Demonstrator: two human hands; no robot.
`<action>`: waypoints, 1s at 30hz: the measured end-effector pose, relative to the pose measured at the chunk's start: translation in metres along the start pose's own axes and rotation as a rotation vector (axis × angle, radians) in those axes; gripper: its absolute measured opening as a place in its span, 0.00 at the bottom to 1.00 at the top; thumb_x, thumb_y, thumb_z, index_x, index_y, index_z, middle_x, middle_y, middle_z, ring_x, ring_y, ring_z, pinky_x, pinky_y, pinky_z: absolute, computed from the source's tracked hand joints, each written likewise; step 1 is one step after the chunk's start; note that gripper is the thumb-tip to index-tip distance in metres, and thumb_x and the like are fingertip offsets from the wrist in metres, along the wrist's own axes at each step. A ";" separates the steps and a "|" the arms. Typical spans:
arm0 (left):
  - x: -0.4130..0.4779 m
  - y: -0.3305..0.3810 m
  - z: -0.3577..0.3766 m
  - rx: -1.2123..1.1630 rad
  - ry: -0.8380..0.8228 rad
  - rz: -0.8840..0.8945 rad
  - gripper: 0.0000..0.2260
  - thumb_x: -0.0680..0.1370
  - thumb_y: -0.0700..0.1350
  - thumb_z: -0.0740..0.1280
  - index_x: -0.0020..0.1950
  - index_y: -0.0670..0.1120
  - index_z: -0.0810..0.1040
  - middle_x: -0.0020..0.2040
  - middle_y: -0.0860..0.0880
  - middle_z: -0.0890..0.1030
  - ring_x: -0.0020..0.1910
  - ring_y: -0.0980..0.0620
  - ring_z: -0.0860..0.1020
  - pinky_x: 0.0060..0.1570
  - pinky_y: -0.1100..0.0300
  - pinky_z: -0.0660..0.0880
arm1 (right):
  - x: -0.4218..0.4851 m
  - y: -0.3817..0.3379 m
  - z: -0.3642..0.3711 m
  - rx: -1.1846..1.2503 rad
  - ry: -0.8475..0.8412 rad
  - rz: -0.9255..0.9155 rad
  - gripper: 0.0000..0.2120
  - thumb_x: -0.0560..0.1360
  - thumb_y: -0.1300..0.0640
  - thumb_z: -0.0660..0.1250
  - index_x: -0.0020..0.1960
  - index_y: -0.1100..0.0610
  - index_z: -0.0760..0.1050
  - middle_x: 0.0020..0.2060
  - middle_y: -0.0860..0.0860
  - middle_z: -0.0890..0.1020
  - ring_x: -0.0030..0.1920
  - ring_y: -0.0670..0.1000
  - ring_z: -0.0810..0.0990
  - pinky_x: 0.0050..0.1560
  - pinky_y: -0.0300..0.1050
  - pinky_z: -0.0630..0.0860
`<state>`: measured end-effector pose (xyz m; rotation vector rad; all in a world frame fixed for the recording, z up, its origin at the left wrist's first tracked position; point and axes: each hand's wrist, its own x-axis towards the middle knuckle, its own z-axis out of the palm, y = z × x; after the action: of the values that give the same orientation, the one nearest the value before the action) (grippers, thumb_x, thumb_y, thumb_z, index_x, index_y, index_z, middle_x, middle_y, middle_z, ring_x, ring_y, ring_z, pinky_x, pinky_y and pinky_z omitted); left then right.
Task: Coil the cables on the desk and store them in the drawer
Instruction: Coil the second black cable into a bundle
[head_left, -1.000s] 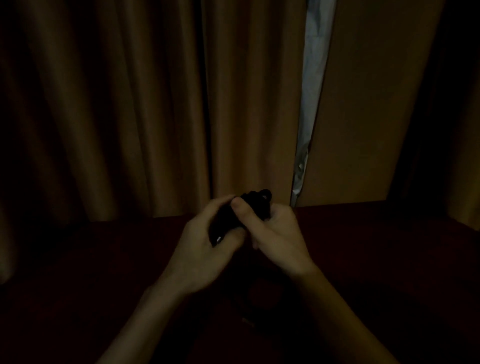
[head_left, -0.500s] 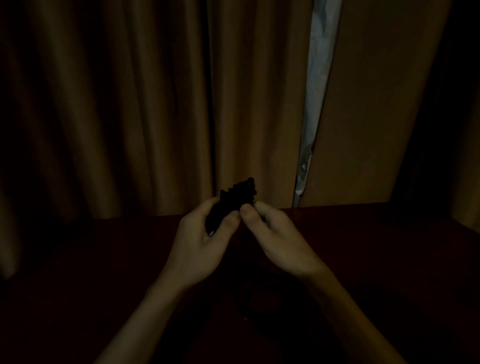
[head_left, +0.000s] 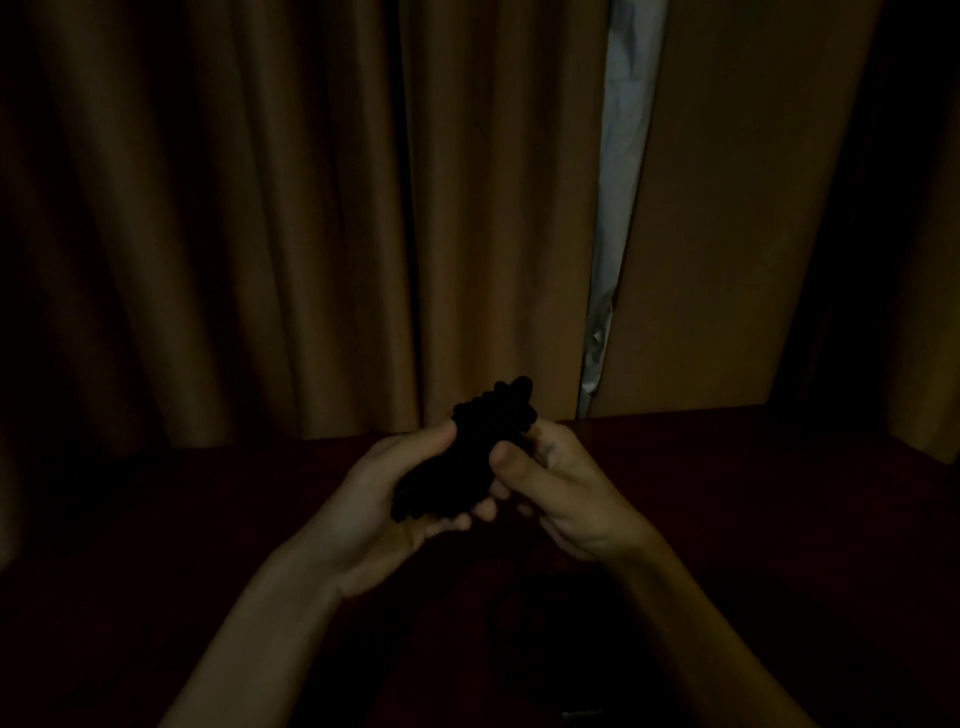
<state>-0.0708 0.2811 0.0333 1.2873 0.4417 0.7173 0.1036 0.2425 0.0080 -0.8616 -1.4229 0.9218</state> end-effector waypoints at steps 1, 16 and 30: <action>0.001 0.001 -0.001 0.064 0.036 0.003 0.18 0.79 0.58 0.66 0.52 0.47 0.88 0.47 0.41 0.85 0.41 0.48 0.83 0.37 0.63 0.77 | 0.001 0.001 0.000 0.003 0.022 0.001 0.19 0.76 0.44 0.71 0.57 0.57 0.78 0.35 0.40 0.82 0.35 0.39 0.79 0.33 0.29 0.71; 0.022 -0.047 -0.008 1.041 0.418 0.805 0.23 0.77 0.53 0.68 0.71 0.49 0.75 0.60 0.57 0.80 0.57 0.63 0.79 0.53 0.70 0.76 | 0.006 0.004 -0.002 -0.331 0.225 0.064 0.28 0.72 0.32 0.66 0.48 0.56 0.85 0.47 0.51 0.86 0.49 0.47 0.85 0.49 0.46 0.79; 0.014 -0.019 0.005 -0.033 0.164 0.103 0.17 0.66 0.58 0.73 0.45 0.47 0.88 0.36 0.47 0.81 0.31 0.53 0.76 0.31 0.62 0.71 | 0.000 0.003 -0.005 0.079 -0.132 0.031 0.15 0.78 0.56 0.68 0.62 0.60 0.74 0.36 0.54 0.81 0.32 0.43 0.80 0.32 0.32 0.70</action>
<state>-0.0531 0.2853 0.0178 1.2319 0.4969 0.9182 0.1082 0.2437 0.0048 -0.7776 -1.4792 1.0676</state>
